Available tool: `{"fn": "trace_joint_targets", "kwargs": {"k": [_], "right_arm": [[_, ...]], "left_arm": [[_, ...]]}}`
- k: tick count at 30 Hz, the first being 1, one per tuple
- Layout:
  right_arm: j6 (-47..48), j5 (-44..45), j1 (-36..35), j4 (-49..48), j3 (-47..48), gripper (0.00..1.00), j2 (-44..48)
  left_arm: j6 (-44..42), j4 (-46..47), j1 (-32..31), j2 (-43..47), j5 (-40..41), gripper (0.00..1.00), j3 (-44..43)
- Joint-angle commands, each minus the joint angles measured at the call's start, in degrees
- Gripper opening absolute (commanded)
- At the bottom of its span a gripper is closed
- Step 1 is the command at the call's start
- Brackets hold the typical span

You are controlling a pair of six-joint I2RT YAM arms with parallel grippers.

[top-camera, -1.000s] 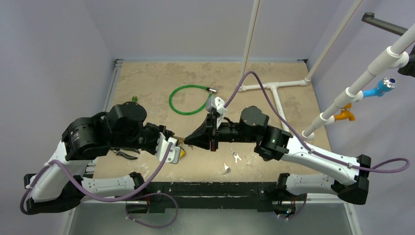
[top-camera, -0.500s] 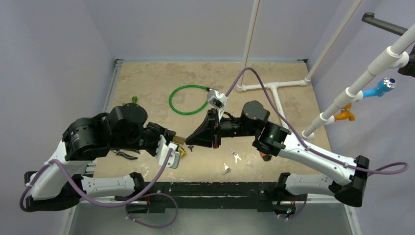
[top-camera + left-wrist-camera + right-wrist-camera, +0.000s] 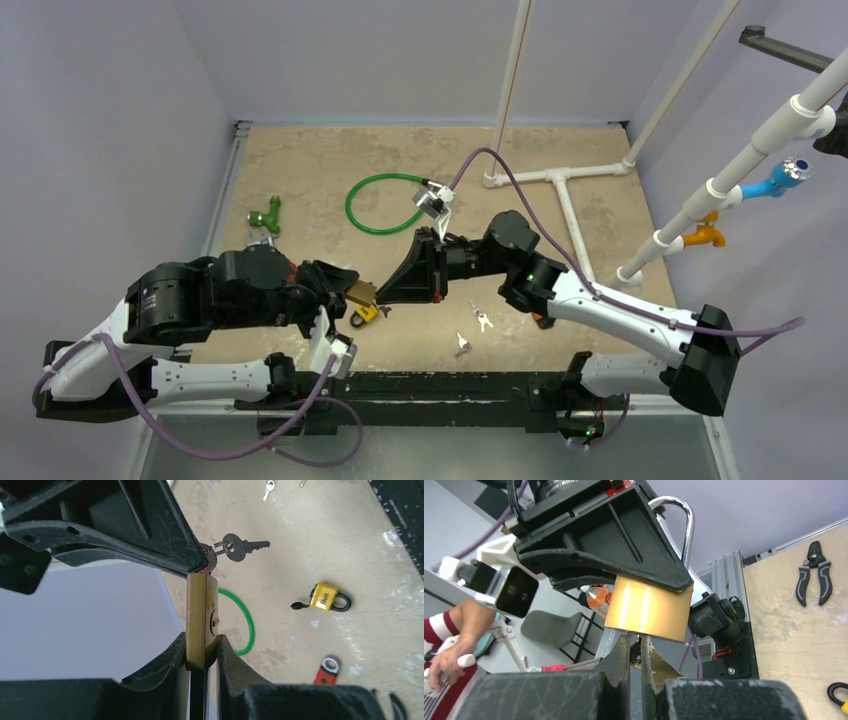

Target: Unlock with the key

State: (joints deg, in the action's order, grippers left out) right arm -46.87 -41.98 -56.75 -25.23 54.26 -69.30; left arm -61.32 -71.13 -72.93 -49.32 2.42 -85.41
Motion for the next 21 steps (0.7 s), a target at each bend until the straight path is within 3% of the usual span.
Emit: {"fn": "trace_joint_targets", "kwargs": {"k": [1,8,11,15,17,21], "right_arm": [[-7.2,-2.5,1.1,-3.8,-2.0,0.00,-1.7],[-8.3,-2.1,1.5,-4.4,-2.8,0.00,-1.3],[-2.0,0.1,1.9,5.4,0.2,0.02,-0.1],[16.5,10.9,2.6,30.5,11.3,0.38,3.5],[23.0,16.4,2.6,37.3,15.7,0.57,5.3],[29.1,19.2,2.6,40.7,19.1,0.70,8.0]], "left_arm": [[-12.8,23.5,-3.3,3.2,-2.6,0.00,2.8],[-13.7,26.9,-5.0,3.0,1.6,0.00,4.0],[-10.6,24.2,-5.0,2.5,2.0,0.00,2.2],[-4.6,18.1,-5.0,1.8,1.9,0.00,-0.3],[-0.6,16.0,-5.0,1.5,1.3,0.00,-1.3],[7.6,11.4,-4.3,0.3,-1.0,0.00,-3.7]]}}
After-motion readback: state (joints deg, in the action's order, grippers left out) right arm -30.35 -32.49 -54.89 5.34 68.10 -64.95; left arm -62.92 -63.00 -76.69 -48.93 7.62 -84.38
